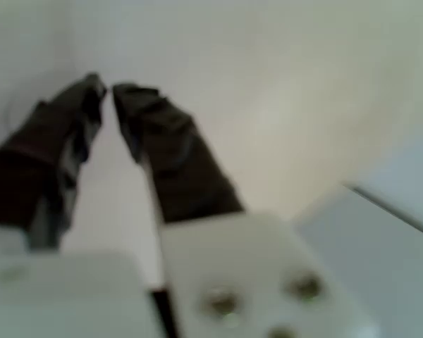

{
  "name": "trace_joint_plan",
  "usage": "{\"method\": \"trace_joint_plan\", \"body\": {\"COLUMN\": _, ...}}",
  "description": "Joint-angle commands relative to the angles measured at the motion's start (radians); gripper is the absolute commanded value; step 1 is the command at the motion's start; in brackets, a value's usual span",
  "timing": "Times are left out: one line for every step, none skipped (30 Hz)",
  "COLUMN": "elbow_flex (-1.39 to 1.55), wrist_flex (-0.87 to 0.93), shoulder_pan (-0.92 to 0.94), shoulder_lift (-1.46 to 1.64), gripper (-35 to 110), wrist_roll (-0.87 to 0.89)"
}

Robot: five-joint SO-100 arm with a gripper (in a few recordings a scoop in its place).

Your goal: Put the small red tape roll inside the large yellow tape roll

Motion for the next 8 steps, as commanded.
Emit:
{"method": "trace_joint_plan", "body": {"elbow_flex": 0.026, "wrist_flex": 0.115, "shoulder_pan": 0.000, "shoulder_lift": 0.055, "gripper": 0, "wrist_roll": 0.054}}
{"method": "trace_joint_plan", "body": {"elbow_flex": 0.028, "wrist_flex": 0.132, "shoulder_pan": -0.005, "shoulder_lift": 0.055, "gripper": 0, "wrist_roll": 0.054}}
{"method": "trace_joint_plan", "body": {"elbow_flex": 0.028, "wrist_flex": 0.150, "shoulder_pan": -0.005, "shoulder_lift": 0.055, "gripper": 0, "wrist_roll": 0.054}}
{"method": "trace_joint_plan", "body": {"elbow_flex": 0.028, "wrist_flex": 0.161, "shoulder_pan": -0.006, "shoulder_lift": 0.055, "gripper": 0, "wrist_roll": 0.054}}
{"method": "trace_joint_plan", "body": {"elbow_flex": 0.028, "wrist_flex": 0.173, "shoulder_pan": -0.008, "shoulder_lift": 0.055, "gripper": 0, "wrist_roll": 0.054}}
{"method": "trace_joint_plan", "body": {"elbow_flex": 0.028, "wrist_flex": 0.190, "shoulder_pan": -0.011, "shoulder_lift": 0.055, "gripper": 0, "wrist_roll": 0.054}}
{"method": "trace_joint_plan", "body": {"elbow_flex": 0.028, "wrist_flex": 0.190, "shoulder_pan": -0.018, "shoulder_lift": 0.055, "gripper": 0, "wrist_roll": 0.054}}
{"method": "trace_joint_plan", "body": {"elbow_flex": 0.028, "wrist_flex": 0.190, "shoulder_pan": -0.023, "shoulder_lift": 0.055, "gripper": 0, "wrist_roll": 0.054}}
